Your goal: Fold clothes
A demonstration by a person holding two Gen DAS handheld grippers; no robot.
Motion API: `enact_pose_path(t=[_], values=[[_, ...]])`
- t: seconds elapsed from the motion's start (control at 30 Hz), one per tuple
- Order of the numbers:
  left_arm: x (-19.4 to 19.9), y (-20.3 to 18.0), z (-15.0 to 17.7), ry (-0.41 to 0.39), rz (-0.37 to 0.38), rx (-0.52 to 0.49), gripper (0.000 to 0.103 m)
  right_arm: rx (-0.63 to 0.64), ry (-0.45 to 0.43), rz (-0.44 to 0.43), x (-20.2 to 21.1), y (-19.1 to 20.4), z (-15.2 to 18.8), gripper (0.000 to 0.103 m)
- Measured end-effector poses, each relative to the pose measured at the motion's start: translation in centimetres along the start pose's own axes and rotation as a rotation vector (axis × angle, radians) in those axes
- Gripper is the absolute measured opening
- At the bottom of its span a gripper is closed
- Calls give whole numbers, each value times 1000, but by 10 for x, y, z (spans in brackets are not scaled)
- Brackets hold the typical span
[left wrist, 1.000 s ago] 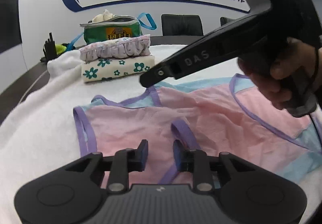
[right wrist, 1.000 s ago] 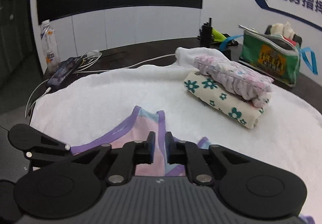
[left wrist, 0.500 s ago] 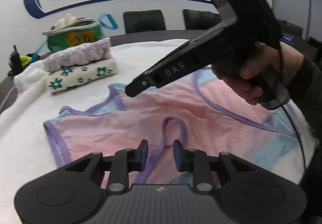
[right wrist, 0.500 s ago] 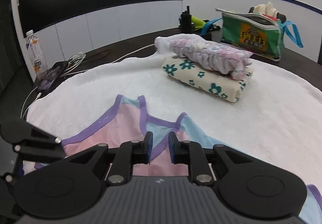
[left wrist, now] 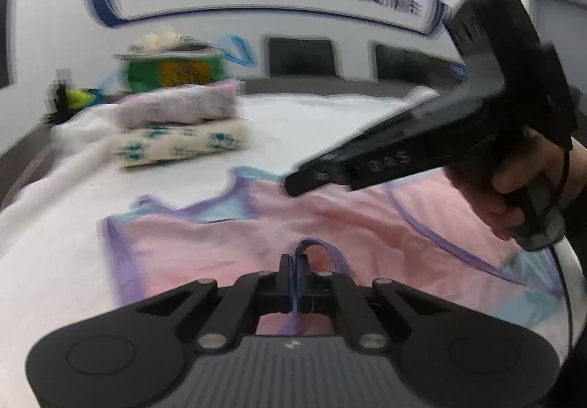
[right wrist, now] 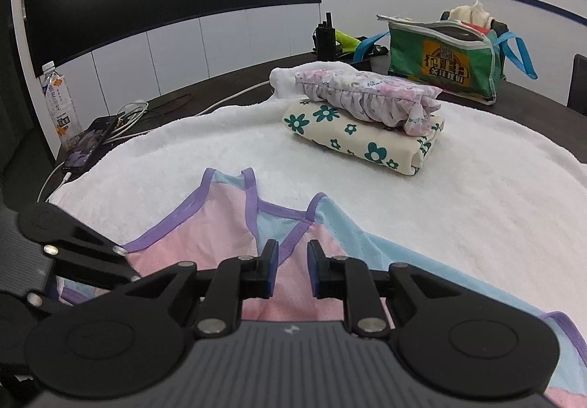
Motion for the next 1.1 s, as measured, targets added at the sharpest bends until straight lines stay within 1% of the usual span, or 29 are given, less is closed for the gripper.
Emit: enact_pose_path(t=[0.07, 0.1, 0.17, 0.23, 0.3, 0.4, 0.47, 0.53, 0.63, 0.77, 0.9, 0.97, 1.0, 1.03, 1.07, 1.1], values=[[15, 14, 9, -56, -61, 79, 0, -4, -3, 3, 2, -1, 1, 18], [20, 20, 13, -81, -83, 120, 0, -3, -3, 2, 1, -1, 0, 20], [27, 31, 21, -125, -122, 182, 0, 5, 5, -2, -5, -1, -3, 20], [30, 35, 26, -130, -142, 193, 0, 17, 15, -14, -12, 3, -6, 20], [30, 36, 28, -124, -135, 204, 0, 43, 26, -38, -18, 10, -8, 20], [31, 36, 27, -138, -135, 198, 1, 104, 40, -94, -25, 29, -9, 20], [32, 37, 28, -142, -136, 205, 1, 101, 38, -151, -26, 39, -10, 20], [32, 38, 31, -140, -133, 210, 1, 74, 47, -197, -32, 44, -9, 20], [31, 38, 33, -139, -131, 214, 1, 1, 68, -266, -46, 47, -6, 20], [30, 37, 35, -139, -135, 215, 1, -169, 80, -379, -63, 46, -5, 20], [31, 37, 37, -140, -133, 218, 1, -344, 60, -506, -66, 42, -8, 20], [31, 38, 37, -141, -131, 218, 1, -402, 67, -530, -69, 41, -7, 20], [31, 38, 37, -141, -129, 217, 1, -411, 73, -534, -70, 43, -6, 17], [31, 38, 38, -140, -128, 216, 1, -390, 77, -526, -70, 46, -5, 12], [31, 38, 38, -140, -126, 216, 1, -350, 78, -510, -70, 51, -5, 6], [31, 38, 38, -140, -124, 219, 1, -304, 78, -490, -69, 57, -6, 3]])
Point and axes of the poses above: each gripper's, at about its wrist camera, not at the fingertips, and x roughly against the way its jaws point, y to its left, z to its underside, the point moved 9 cm from there along -x, roughly the way its jaws point, and after that the axes turned 13 degrees about x, right-handed, at the moved point
